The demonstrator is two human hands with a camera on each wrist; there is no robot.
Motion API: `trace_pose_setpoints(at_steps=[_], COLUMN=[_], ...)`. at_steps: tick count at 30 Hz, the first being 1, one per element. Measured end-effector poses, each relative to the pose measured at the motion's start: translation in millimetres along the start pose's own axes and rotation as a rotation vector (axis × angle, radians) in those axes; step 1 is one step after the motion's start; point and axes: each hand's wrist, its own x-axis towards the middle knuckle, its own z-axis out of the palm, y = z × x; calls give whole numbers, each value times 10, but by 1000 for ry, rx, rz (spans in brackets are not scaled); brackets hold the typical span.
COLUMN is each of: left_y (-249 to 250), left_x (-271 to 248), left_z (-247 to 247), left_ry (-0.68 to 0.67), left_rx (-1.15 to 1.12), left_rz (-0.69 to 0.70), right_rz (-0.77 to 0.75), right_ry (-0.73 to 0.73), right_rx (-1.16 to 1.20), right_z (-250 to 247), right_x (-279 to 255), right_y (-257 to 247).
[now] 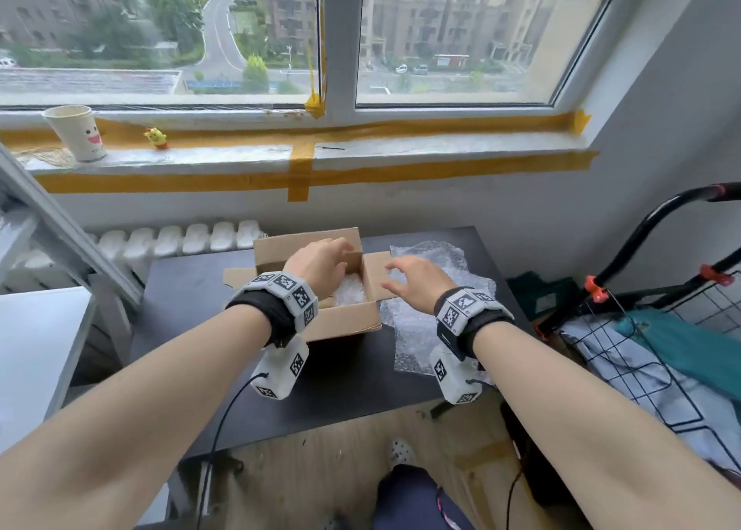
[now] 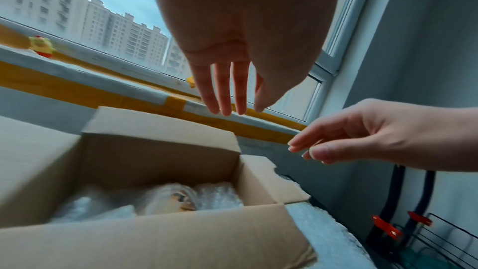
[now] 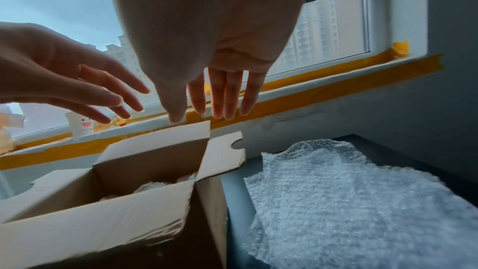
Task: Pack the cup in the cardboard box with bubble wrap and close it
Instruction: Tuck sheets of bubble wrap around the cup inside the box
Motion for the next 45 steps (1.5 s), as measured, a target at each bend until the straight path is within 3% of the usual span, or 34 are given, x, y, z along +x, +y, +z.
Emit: trace_pose_setpoints(at_steps=[7,12,19,27,35,41,45], left_y=[629,1003,1169,937,813,885,1048], left_x=[216,399,604,715,697,721,713], left_z=[581,1027,1581,2026,2206,2081,1856], left_ry=[-94,-271,-415,-564,-427,-362,-309], left_rx=[-40,33,100,229,317,312,239], left_rz=[115,162,76,-85,-30,46,4], right_rz=[142,235,247,121,48,63,98], right_ry=[23,-31,-157,-249,-210,-55,63], right_rx=[7,4,39,22,-75,-6,58], right_z=[-109,-6,241,562,806,795,654], right_x=[-319,-411,-325,-176,-75,-62,-82], right_y=[721,1275,1878,2232,2326,2339,2274])
